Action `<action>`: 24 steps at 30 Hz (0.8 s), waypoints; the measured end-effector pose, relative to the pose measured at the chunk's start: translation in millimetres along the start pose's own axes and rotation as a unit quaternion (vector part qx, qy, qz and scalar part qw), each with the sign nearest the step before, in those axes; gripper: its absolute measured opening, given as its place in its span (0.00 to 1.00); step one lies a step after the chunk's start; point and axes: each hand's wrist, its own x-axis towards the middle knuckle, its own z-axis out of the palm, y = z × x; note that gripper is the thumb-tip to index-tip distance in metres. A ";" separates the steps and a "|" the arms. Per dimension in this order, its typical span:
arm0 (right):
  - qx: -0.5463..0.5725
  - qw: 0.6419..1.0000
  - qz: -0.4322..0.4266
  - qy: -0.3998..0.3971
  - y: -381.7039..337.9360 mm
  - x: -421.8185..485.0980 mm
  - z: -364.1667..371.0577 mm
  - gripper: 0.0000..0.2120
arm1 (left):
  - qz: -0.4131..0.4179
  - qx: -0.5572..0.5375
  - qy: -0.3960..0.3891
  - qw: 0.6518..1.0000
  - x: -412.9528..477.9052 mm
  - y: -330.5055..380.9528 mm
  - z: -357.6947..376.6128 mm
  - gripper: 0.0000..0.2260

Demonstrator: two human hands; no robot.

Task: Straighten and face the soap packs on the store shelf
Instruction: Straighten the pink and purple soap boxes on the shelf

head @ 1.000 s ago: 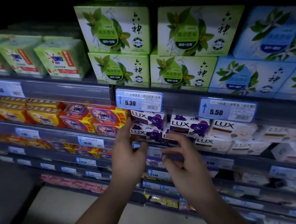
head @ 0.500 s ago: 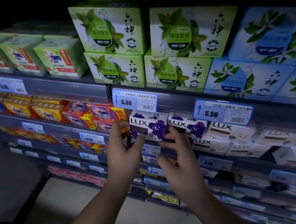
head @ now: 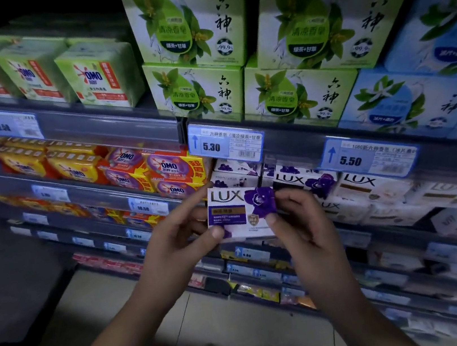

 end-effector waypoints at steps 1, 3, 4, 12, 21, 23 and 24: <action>0.002 1.000 0.005 0.013 -1.2 -0.1 4.5 0.11 | 0.001 0.010 -0.018 1.000 1.7 -0.4 -6.6 0.26; -0.005 0.999 0.012 0.042 -2.0 -0.4 14.5 0.15 | 0.009 0.026 -0.038 0.999 6.5 -3.6 -19.1 0.28; -0.010 0.998 0.014 0.055 -2.1 -1.1 20.2 0.15 | 0.010 0.022 -0.043 0.999 9.3 -5.2 -24.8 0.29; -0.018 0.988 0.014 0.150 -3.4 -9.7 76.1 0.12 | -0.039 -0.067 -0.171 0.982 26.4 -15.5 -78.0 0.29; 0.017 0.984 0.034 0.173 -2.2 -13.1 99.2 0.15 | -0.095 -0.111 -0.181 0.973 30.6 -23.8 -106.7 0.23; 0.023 0.985 0.045 0.163 -1.2 -12.7 95.3 0.16 | -0.091 -0.107 -0.171 0.975 31.6 -20.9 -102.9 0.19; 0.026 0.986 0.048 0.158 -1.1 -12.1 92.8 0.17 | -0.095 -0.116 -0.168 0.974 31.3 -20.5 -99.7 0.18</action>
